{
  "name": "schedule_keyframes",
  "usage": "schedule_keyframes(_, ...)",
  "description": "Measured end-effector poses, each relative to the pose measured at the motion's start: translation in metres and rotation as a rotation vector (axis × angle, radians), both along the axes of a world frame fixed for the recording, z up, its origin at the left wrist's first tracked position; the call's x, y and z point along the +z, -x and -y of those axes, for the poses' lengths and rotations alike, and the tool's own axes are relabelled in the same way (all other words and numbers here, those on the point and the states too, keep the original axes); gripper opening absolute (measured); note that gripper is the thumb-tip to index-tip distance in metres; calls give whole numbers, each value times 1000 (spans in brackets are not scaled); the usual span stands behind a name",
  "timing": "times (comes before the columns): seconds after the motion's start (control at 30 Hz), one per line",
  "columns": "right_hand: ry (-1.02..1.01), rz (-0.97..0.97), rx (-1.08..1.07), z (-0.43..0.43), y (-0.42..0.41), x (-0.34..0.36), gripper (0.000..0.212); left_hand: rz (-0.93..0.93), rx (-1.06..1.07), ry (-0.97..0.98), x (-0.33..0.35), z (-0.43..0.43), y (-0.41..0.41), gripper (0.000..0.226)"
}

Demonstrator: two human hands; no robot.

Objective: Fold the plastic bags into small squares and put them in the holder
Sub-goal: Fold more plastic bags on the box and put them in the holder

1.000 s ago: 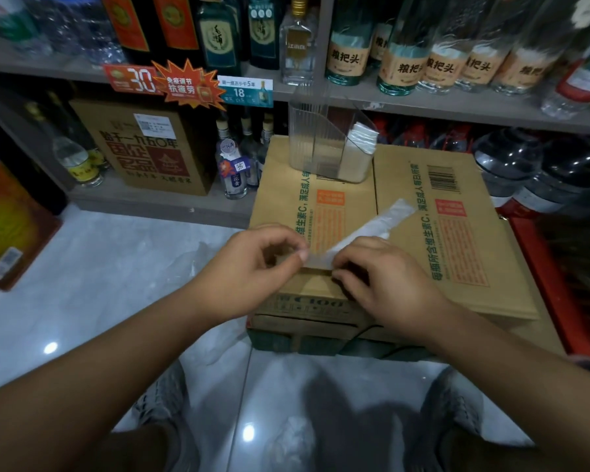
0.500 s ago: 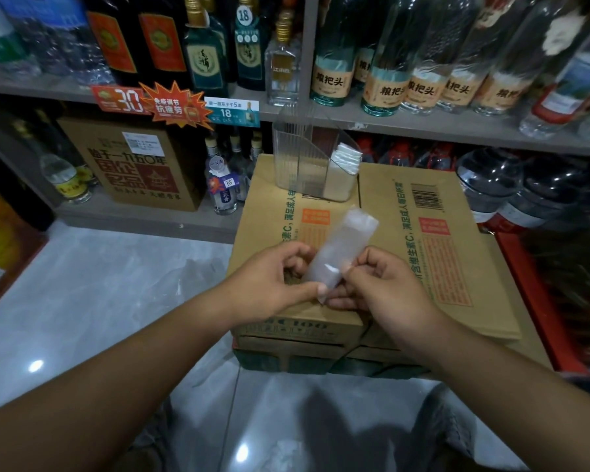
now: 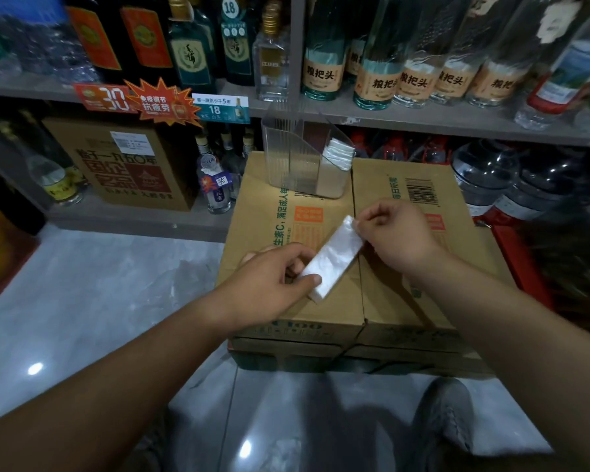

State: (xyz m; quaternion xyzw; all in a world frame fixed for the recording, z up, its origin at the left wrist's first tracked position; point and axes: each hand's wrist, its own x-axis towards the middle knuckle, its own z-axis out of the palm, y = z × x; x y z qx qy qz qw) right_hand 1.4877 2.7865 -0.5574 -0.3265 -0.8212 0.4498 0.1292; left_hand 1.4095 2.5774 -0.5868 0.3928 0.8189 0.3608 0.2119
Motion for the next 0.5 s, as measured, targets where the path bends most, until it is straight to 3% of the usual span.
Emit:
schedule_keyframes(0.17,-202,25,60,-5,7,-17,10,35,9,-5,-4,-1,3,28)
schedule_keyframes(0.27,-254,18,88,-3,8,-20,4,35,10,-1,-3,-1,1,35)
schedule_keyframes(0.5,-291,-4,164,-1,13,-23,6,60,-7,-34,1,3,2,23)
